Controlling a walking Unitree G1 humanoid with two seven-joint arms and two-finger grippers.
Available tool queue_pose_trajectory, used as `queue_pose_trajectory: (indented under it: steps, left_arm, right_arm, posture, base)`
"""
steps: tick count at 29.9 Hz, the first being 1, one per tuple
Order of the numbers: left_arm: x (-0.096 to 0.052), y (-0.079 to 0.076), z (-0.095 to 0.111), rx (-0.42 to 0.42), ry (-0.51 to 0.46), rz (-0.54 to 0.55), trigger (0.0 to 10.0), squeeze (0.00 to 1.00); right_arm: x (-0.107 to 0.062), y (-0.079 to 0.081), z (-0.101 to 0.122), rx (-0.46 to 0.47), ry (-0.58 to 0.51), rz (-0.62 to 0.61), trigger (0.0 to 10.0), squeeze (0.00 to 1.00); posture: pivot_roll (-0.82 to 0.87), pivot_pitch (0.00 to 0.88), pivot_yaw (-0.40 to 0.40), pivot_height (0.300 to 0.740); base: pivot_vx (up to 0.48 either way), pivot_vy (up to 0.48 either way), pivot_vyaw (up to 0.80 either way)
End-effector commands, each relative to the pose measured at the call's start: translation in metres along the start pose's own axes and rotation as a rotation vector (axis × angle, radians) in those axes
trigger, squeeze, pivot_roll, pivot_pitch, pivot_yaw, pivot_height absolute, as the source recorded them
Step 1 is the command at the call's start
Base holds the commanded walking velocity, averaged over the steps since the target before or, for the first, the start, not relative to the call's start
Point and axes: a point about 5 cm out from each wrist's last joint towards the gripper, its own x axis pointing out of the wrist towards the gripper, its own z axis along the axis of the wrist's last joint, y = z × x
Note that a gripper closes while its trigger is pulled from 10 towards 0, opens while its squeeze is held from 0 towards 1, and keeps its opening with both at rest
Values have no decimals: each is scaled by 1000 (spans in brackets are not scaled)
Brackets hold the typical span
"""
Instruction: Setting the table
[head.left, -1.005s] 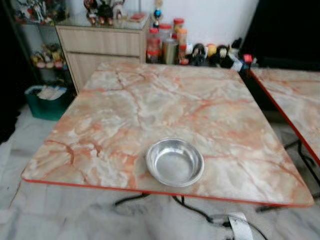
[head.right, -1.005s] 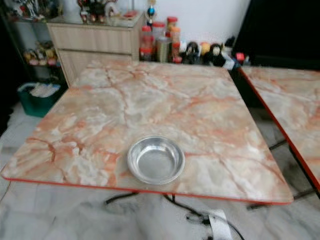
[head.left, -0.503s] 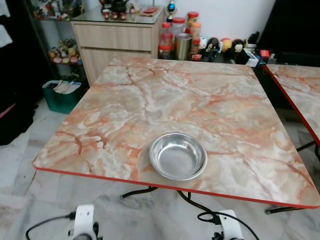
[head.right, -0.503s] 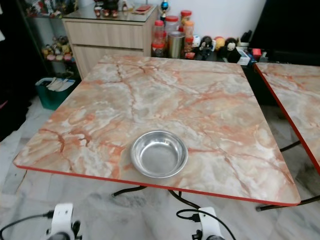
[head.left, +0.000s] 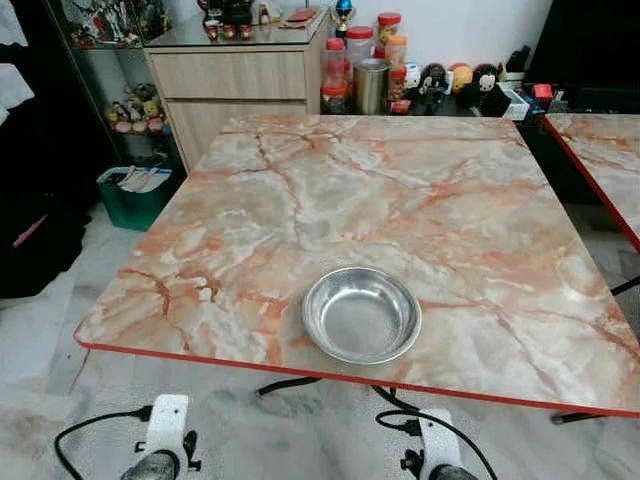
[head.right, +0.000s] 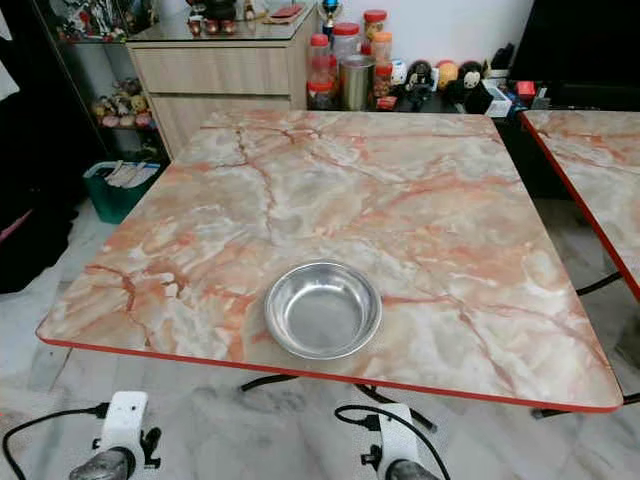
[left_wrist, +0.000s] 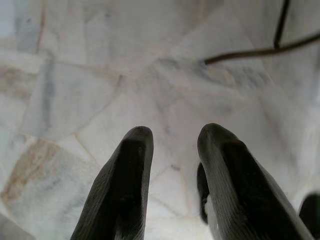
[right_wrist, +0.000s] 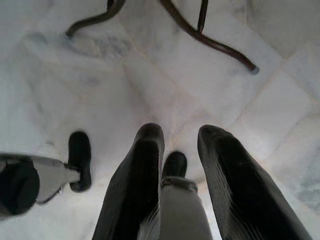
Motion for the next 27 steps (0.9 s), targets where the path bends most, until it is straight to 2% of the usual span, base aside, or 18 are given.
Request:
queue_pose_trajectory:
  steps: [1,4,6,14,17,19,23,27]
  left_arm:
    - [0,-1,-1,3,17,-19,10000,0]
    - [-1,-5,-11,64,50,-36,10000,0]
    - [-3,-5,-19,57,81,-20,10000,0]
    - [-5,-5,-28,-16,97,3,10000,0]
    - [-6,-2,-31,-77,108,42,10000,0]
    - [-6,2,-31,-116,115,66,10000,0]
    - [-5,4,-28,-110,116,71,10000,0]
    - [-7,4,-34,-106,133,69,10000,0]
  right_arm:
    - [0,-3,9,30,-42,-6,10000,0]
    - [0,-5,11,37,-41,-21,10000,0]
    - [0,-6,13,57,-47,-31,10000,0]
    - [1,-4,22,32,-67,-18,10000,0]
    - [1,-4,23,67,-80,-36,10000,0]
    - [1,-3,24,59,-88,-28,10000,0]
    - [1,-3,24,64,-92,-21,10000,0]
    - [1,-4,21,67,-80,-25,10000,0]
  posture:
    - [37,0,33,728]
    - [23,0,37,728]
    - [2,0,38,728]
    - [-16,0,52,728]
    - [-20,0,62,728]
    - [-20,0,68,728]
    - [0,0,72,728]
    - [14,0,61,728]
  base:
    - [0,0,0]
    - [0,0,0]
    - [0,0,0]
    - [0,0,0]
    - [0,0,0]
    - [0,0,0]
    - [0,0,0]
    - [0,0,0]
